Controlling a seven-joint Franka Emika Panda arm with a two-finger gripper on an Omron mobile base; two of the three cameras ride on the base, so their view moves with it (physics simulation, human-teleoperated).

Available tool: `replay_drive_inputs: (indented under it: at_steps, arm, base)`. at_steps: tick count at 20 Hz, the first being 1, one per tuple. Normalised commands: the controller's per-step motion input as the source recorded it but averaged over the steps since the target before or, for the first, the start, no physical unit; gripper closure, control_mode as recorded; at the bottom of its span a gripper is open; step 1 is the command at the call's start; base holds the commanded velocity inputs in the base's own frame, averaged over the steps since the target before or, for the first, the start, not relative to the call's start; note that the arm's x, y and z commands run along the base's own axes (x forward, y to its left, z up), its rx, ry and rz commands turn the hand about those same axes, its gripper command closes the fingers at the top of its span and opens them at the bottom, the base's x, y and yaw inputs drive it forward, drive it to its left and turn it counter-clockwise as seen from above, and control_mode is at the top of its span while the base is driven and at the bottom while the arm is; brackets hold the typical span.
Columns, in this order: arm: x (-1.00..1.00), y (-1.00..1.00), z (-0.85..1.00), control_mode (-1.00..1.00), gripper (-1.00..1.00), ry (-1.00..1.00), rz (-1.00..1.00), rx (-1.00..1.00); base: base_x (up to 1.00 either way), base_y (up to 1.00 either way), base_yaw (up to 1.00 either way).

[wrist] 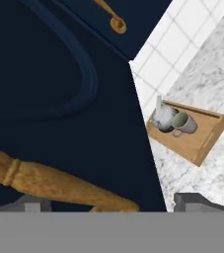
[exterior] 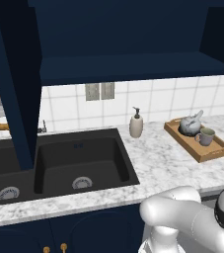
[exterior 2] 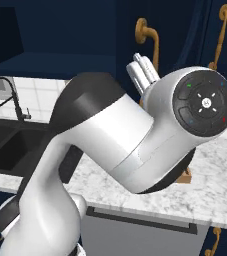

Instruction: Pick the kettle from the counter and place it on the tray. Then pick the mug from the cabinet and place it on the tray. Then close the cabinet doors.

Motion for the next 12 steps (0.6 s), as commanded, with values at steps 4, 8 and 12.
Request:
replay_drive_inputs:
  at_steps: [4, 8, 12]
  arm:
    - [0.52, 0.7, -0.2, -1.0, -1.0, 0.0, 0.17, -0.08]
    - [0.58, 0.69, -0.36, -1.0, -1.0, -0.03, 0.15, -0.12]
    - [0.61, 0.63, -0.39, -1.0, -1.0, -0.12, 0.13, -0.09]
  base:
    - [0.0, 0.0, 0.0]
    - [0.0, 0.0, 0.0]
    - [0.0, 0.0, 0.0]
